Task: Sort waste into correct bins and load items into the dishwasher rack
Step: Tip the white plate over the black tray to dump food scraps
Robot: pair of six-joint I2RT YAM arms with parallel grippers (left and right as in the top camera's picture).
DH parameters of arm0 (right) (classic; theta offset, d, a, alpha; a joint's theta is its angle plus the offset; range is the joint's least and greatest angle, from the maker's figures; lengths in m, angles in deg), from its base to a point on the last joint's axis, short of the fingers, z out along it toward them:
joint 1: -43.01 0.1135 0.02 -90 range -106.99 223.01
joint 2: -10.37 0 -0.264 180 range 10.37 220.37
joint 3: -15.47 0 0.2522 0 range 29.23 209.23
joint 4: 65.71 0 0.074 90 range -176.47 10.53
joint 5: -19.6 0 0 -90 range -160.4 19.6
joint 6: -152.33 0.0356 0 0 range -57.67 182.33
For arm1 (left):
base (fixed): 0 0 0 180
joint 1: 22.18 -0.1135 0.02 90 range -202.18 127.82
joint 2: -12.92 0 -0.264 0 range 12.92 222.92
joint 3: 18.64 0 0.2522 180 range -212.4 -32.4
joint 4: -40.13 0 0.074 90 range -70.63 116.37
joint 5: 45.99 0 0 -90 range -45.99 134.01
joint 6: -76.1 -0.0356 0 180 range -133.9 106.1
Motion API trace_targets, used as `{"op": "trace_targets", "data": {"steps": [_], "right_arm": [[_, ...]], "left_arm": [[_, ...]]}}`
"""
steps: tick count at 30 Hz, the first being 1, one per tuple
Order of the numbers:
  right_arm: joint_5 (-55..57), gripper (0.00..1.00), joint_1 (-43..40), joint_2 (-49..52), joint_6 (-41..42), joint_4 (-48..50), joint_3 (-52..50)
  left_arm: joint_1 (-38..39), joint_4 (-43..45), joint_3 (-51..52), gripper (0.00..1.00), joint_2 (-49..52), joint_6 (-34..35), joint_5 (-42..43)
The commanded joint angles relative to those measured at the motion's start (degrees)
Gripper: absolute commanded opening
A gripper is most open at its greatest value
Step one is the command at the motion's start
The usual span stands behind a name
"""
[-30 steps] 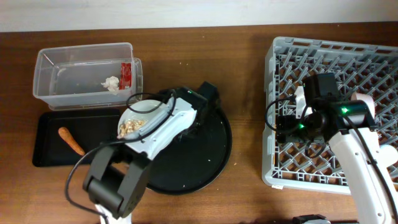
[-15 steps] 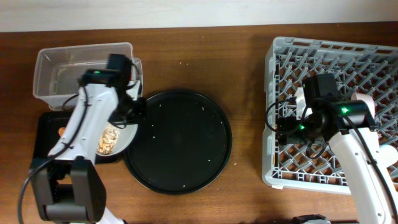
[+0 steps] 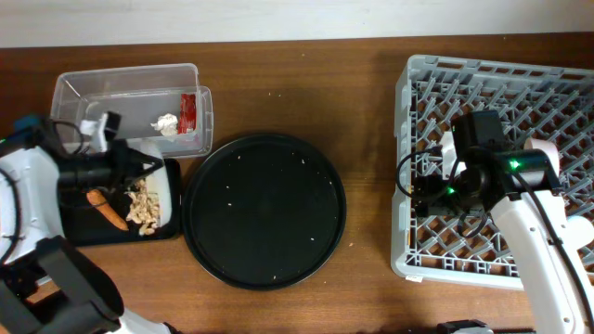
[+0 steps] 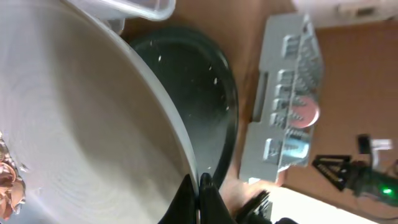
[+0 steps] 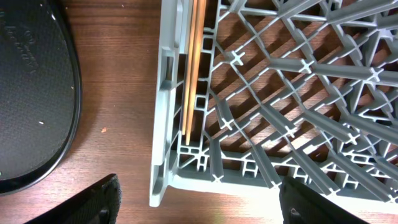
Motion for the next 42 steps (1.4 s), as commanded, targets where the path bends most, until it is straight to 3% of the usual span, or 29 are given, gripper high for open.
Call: {"op": "trace_targets", "data": {"steps": [1,5,11,14,28,29,30,31,32,33,34,35,36,40,42], "right_arm": [[0.72,0.81,-0.04,-0.07,0.00,-0.04,0.63],[0.72,0.81,-0.04,-0.07,0.02,-0.24,0.63],[0.76,0.81,-0.04,-0.07,0.00,-0.57,0.63],[0.74,0.81,-0.04,-0.07,0.00,-0.66,0.63],[0.74,0.81,-0.04,-0.07,0.00,-0.94,0.63],[0.74,0.81,-0.04,-0.07,-0.02,-1.09,0.63],[0.74,0.81,-0.04,-0.07,-0.02,-1.11,0.63],[0.74,0.81,-0.04,-0.07,0.00,-1.09,0.63],[0.74,0.81,-0.04,-0.07,0.00,-1.09,0.63],[0.74,0.81,-0.04,-0.07,0.00,-1.11,0.63],[0.74,0.81,-0.04,-0.07,0.00,-1.14,0.63],[0.74,0.81,-0.04,-0.07,-0.02,-1.31,0.63],[0.74,0.81,-0.04,-0.07,0.00,-1.31,0.63],[0.74,0.81,-0.04,-0.07,0.00,-1.31,0.63],[0.76,0.81,-0.04,-0.07,0.00,-1.31,0.63]], "left_arm": [[-4.46,-1.01,-1.11,0.00,-1.53,-1.81,7.56],[-9.09,-2.29,-1.11,0.00,-1.53,-2.25,12.20],[-11.02,-4.28,-1.11,0.00,-1.57,-8.28,17.14],[-11.26,-1.60,-1.11,0.00,-1.44,-3.02,14.03],[-11.50,-6.29,-1.11,0.00,-2.05,-7.39,12.04],[-11.50,-5.68,-1.11,0.00,-2.05,-6.86,9.73],[-11.50,-5.07,-1.11,0.00,-2.10,-1.29,4.59],[-11.50,-5.42,-1.11,0.00,-2.16,-5.22,8.20],[-11.50,-7.85,-1.11,0.00,-2.16,-13.38,15.98],[-11.50,-7.23,-1.11,0.00,-2.16,-12.11,14.95],[-11.63,-6.88,-1.11,0.00,-2.16,-5.16,11.98],[-11.61,-7.34,-1.11,0.00,-2.23,-9.97,14.03],[-11.72,-6.51,-1.11,0.00,-2.14,-5.38,11.28],[-10.88,-8.24,-1.11,0.00,-4.24,-9.57,13.62],[-10.97,-4.98,-1.11,0.00,-5.42,-7.08,7.13]]}}
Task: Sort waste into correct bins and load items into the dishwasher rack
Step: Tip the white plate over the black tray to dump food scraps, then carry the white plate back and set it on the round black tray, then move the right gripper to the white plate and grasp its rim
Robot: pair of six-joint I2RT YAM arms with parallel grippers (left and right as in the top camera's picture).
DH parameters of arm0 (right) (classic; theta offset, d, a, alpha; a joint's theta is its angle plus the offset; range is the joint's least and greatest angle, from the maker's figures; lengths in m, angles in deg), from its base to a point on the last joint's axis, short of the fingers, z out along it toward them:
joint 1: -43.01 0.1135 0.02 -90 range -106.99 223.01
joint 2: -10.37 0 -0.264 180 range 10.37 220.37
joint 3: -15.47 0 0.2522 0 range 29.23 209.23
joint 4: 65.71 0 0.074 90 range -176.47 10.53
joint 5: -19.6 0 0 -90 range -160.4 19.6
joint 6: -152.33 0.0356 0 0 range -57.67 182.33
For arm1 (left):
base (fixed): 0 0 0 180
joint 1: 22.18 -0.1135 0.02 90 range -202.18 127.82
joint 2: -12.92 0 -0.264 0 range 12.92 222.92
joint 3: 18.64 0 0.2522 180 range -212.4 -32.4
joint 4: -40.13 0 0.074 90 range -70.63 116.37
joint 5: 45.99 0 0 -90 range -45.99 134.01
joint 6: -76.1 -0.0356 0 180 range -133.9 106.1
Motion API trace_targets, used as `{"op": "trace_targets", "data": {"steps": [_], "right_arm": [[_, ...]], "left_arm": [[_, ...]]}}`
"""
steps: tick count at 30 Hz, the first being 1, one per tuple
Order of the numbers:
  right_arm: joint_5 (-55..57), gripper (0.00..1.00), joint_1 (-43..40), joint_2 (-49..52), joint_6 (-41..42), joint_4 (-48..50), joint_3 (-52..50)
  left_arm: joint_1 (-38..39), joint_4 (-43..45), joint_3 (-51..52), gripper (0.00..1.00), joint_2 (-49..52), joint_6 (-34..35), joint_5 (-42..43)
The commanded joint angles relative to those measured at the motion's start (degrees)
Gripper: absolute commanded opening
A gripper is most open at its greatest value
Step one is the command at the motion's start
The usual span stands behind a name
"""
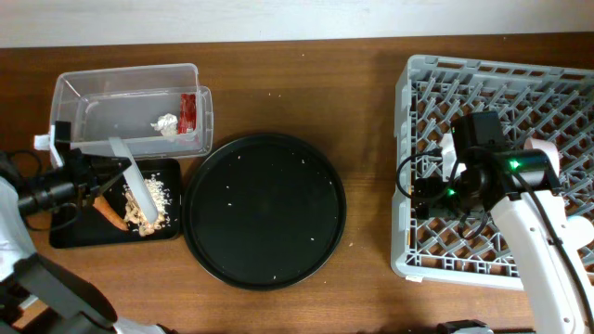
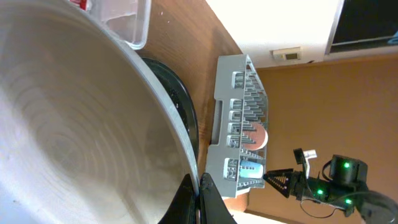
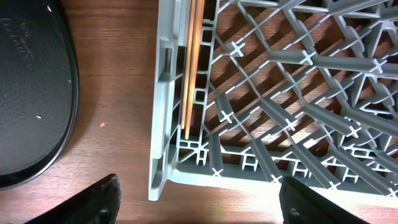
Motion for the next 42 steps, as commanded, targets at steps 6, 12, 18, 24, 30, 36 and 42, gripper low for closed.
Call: {"op": "trace_targets", "data": {"steps": [6,12,18,24,30,36,42], "right_arm": [[0.74,0.81,-0.04,-0.07,0.00,-0.26,0.63],[0.74,0.81,-0.04,-0.07,0.00,-0.24,0.63],[0.72,0.81,-0.04,-0.07,0.00,-0.20,0.63],[0.68,0.81,-0.04,-0.07,0.02,-0.39,0.63],[0.74,0.81,-0.04,-0.07,0.00,-1.53,0.63],[0.72,0.81,-0.04,-0.07,0.00,-1.14,0.63],[0.09,0.68,-0.04,-0.07,0.22,-0.42,0.63]], "left_arm": [[0.13,1.60,-1.01,0.00,-3.39,-1.73,1.90],[2.03,0.04,-1.01,0.00,-3.54,-1.92,1.86],[24.28,0.50,-1.01,0.00,-5.79,-4.28,-3.74],[54.90,13.55,-1.01,0.00,-4.35,13.53,-40.63],[72.67,18.23,-1.01,0.00,6.19,22.91,-54.80],[77.85,18.99,-1.38,0.42,11.37,23.06,-55.08],[70.82,11.91,-9.90,0.51,6.12,25.73,-55.34]]}}
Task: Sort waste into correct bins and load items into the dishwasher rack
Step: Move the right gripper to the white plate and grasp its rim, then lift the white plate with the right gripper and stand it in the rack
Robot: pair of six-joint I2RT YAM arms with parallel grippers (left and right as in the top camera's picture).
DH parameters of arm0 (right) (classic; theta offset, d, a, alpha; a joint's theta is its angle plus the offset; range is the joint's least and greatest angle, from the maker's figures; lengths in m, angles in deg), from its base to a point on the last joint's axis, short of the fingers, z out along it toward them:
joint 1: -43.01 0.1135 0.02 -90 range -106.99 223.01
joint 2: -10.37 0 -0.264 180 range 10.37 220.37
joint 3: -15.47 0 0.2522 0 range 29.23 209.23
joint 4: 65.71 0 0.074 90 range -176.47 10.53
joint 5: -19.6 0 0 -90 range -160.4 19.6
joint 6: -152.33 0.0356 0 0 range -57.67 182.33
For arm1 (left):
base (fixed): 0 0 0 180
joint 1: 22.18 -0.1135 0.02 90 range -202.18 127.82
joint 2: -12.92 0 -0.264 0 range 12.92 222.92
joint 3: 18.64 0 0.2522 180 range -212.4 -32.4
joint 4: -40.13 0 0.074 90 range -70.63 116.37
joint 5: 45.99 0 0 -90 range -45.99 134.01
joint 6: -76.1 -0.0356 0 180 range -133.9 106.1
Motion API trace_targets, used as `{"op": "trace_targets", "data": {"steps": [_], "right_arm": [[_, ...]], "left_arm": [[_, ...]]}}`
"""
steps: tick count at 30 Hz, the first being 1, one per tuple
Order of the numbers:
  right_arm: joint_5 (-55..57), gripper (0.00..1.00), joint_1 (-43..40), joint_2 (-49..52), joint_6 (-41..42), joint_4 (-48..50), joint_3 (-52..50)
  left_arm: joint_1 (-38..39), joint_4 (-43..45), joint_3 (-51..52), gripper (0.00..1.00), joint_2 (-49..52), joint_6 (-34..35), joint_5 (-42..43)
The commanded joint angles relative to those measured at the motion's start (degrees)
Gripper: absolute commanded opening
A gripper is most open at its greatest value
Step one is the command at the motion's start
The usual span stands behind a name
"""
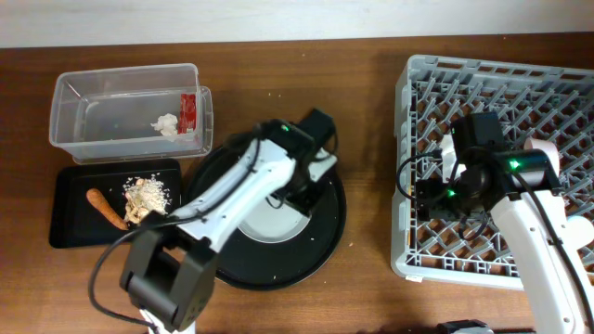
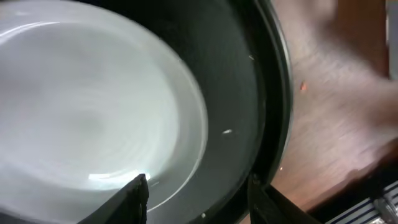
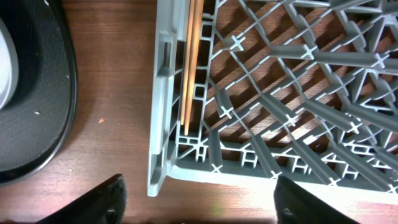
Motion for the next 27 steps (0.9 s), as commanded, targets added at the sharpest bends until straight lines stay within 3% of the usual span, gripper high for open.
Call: {"op": "trace_targets", "data": {"steps": [1,3,5,9,11,14,18,22,27], "right_arm": [[-1.66,0.50,-0.04,-0.07,0.63,1.03,0.63],[-10.45,0.21,0.02,-0.07,0.61,5.38,0.63],[-19.80,0.04,0.33,0.09,0.61,10.88,0.63],[-25.92,0.04,8.28,4.66,0.59,17.94,0.63],[-25.90,0.04,13.53,9.62,0.59,18.58,0.63],[-24.79,0.04,19.12,20.33,0.66,21.42,0.63],[-20.70,0.04,19.12,32.20,1.27,23.96,0.63],[-3.63,0.04,19.12,34.82,6.95,24.79,0.63],[0.57,0.04,19.12,34.84,10.12,24.74,0.63]], "left_arm": [[-8.76,-2.27,-2.51,0.51,-7.63,3.32,-0.09],[-18.64,-5.33,-2.51,0.52,-14.51,6.45,-2.84],[-26.27,-6.99,-2.51,0.54,-18.78,6.71,-2.80],[-42.97,-9.27,-2.51,0.82,-24.33,7.32,-2.73],[-47.30,-10.27,-2.21,0.86,-24.33,7.30,-2.73],[-48.65,-10.51,-2.16,0.87,-24.33,7.30,-2.71],[-48.65,-10.51,-2.16,0.87,-24.33,7.30,-2.56],[-48.65,-10.51,-2.16,0.87,-24.33,7.30,-2.56],[-48.65,-10.54,-2.16,0.87,-24.33,7.30,-2.56]]}}
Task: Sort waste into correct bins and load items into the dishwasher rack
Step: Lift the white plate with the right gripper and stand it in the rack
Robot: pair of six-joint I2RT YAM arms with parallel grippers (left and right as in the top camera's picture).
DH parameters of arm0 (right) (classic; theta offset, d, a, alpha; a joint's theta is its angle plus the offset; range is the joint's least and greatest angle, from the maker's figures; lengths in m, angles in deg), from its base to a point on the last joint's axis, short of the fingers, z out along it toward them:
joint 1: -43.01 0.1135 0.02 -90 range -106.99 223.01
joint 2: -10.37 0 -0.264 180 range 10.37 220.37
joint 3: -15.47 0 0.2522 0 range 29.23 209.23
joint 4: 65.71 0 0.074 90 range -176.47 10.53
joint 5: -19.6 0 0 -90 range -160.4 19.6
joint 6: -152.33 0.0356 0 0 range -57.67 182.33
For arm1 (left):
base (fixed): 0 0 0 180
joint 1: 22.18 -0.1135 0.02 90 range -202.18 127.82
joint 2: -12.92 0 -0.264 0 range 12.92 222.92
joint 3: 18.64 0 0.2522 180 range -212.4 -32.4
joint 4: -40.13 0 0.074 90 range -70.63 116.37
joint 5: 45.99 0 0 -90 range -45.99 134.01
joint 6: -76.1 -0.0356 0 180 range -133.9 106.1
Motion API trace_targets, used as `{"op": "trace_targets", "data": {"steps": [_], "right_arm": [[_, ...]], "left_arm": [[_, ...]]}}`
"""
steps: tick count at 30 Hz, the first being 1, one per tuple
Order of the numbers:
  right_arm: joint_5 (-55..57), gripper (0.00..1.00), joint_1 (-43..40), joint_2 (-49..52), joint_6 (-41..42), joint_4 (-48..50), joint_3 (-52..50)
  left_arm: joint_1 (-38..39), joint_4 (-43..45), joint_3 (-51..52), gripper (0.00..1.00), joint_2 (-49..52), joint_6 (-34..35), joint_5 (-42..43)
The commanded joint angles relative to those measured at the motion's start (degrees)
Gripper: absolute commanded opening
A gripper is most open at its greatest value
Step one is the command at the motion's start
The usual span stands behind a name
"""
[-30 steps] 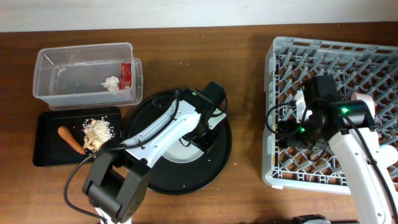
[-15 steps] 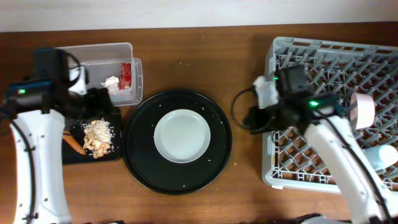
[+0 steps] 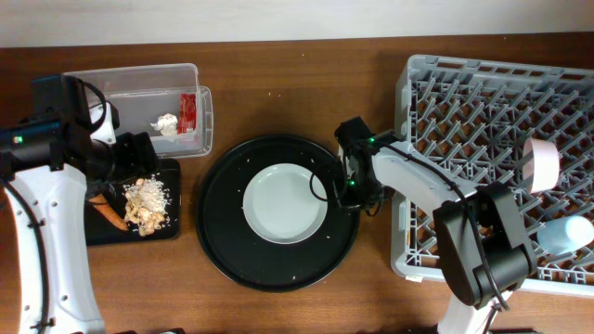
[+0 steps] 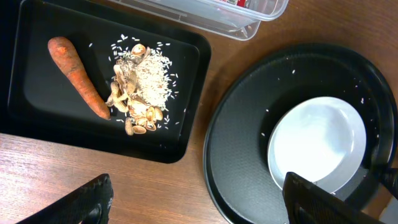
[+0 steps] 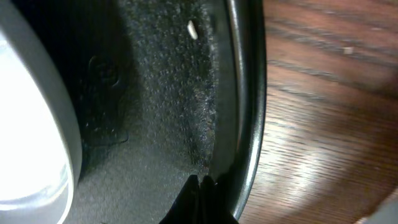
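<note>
A white plate (image 3: 285, 203) lies bare on the round black tray (image 3: 223, 250); the left wrist view shows the plate (image 4: 317, 152) too. My right gripper (image 5: 202, 183) is shut, tips down against the inner wall of the round tray's right rim (image 5: 245, 93). The gripper (image 3: 357, 188) sits between plate and grey dishwasher rack (image 3: 408, 241). My left gripper (image 4: 199, 208) hangs open above the black rectangular tray (image 4: 37, 124), which holds a carrot (image 4: 78, 74) and rice with shells (image 4: 140, 87).
A clear bin (image 3: 130, 79) at the back left holds a red wrapper (image 3: 188, 111) and crumpled paper (image 3: 167, 122). In the rack stand a pink cup (image 3: 543, 162) and a clear glass (image 3: 566, 237). Bare wooden table runs along the front.
My left gripper has moved from over the plate on the round tray back to the left, above the food tray. My right gripper left the rack's corner, shut, and now touches the round tray's right rim.
My left gripper was shut on the white plate's rim, tilted over the black food tray, and stayed so at the following moment. Then the plate lay on the round tray with that gripper open above it. The right gripper stayed open over the rack's corner until now.
</note>
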Motion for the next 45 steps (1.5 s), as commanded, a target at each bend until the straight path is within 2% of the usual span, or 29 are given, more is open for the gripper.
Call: {"op": "trace_targets", "data": {"steps": [1,4,5,6,8,10,18,21,24,26,27,28,31,35,36,38,41,42,45], "right_arm": [[5.77,0.04,-0.13,0.35,2.95,-0.28,0.52],[3.50,0.05,-0.09,-0.52,2.91,-1.70,1.57],[1.07,0.09,-0.09,-1.53,2.32,-3.10,3.72],[-0.92,0.16,-0.07,-2.89,2.29,-3.67,6.10],[-4.46,0.42,-0.07,-4.33,0.79,-3.63,9.55],[-5.05,0.45,-0.07,-4.28,0.81,-3.04,9.92],[-4.68,0.44,2.82,-0.33,0.85,-0.22,8.15],[-3.72,0.35,3.30,2.93,2.58,0.61,8.15],[-3.50,0.33,3.32,6.27,3.02,0.79,8.15],[-3.54,0.24,3.32,8.02,3.02,0.37,8.15],[-3.52,0.11,3.32,8.02,2.99,0.33,8.13],[-3.54,0.04,3.30,7.82,3.02,0.26,8.20],[-3.32,0.04,1.92,3.58,3.67,0.13,8.35],[0.11,0.04,-4.87,-12.07,2.91,-0.46,8.35],[1.55,0.04,-7.39,-16.90,0.48,-0.81,8.35],[10.45,0.04,-12.70,-26.21,-0.76,-1.38,8.35],[34.07,0.04,-21.14,-36.46,-0.76,-0.50,8.35],[42.16,0.04,-23.61,-38.21,-0.76,-0.02,8.35],[55.15,0.04,-27.87,-37.88,-0.74,1.20,8.35]], "left_arm": [[-0.24,-0.02,-0.33,0.87,-0.59,0.31,0.24],[-0.24,-0.02,-0.33,0.87,-0.59,0.31,0.24],[-0.24,0.00,-0.33,0.87,-0.59,0.31,0.24],[-0.24,0.04,-0.33,0.87,-0.59,0.31,0.24],[-0.24,0.13,-0.33,0.87,-0.59,0.31,0.24],[-0.24,0.17,-0.33,0.87,-0.59,0.31,0.24],[-0.24,0.20,-0.33,0.87,-0.59,0.28,0.24],[-0.24,0.20,-0.33,0.87,-0.59,0.31,0.24],[-0.24,0.20,-0.33,0.87,-0.59,0.31,0.22],[-0.24,0.20,-0.33,0.87,-0.59,0.28,0.24],[-0.24,0.20,-0.33,0.87,-0.59,0.28,0.22],[-0.24,0.20,-0.33,0.87,-0.59,0.28,0.22],[-0.24,0.20,-0.33,0.87,-0.59,0.28,0.22],[-0.24,0.20,-0.33,0.87,-0.59,0.28,0.22],[-0.24,0.20,-0.33,0.87,-0.59,0.28,0.22],[-0.24,0.50,-0.33,0.87,-0.59,0.28,0.22],[-0.24,0.57,-0.33,0.87,-0.59,0.31,0.24],[-0.24,0.59,-0.33,0.87,-0.59,0.31,0.24],[-0.24,0.57,-0.33,0.87,-0.59,0.31,0.26]]}}
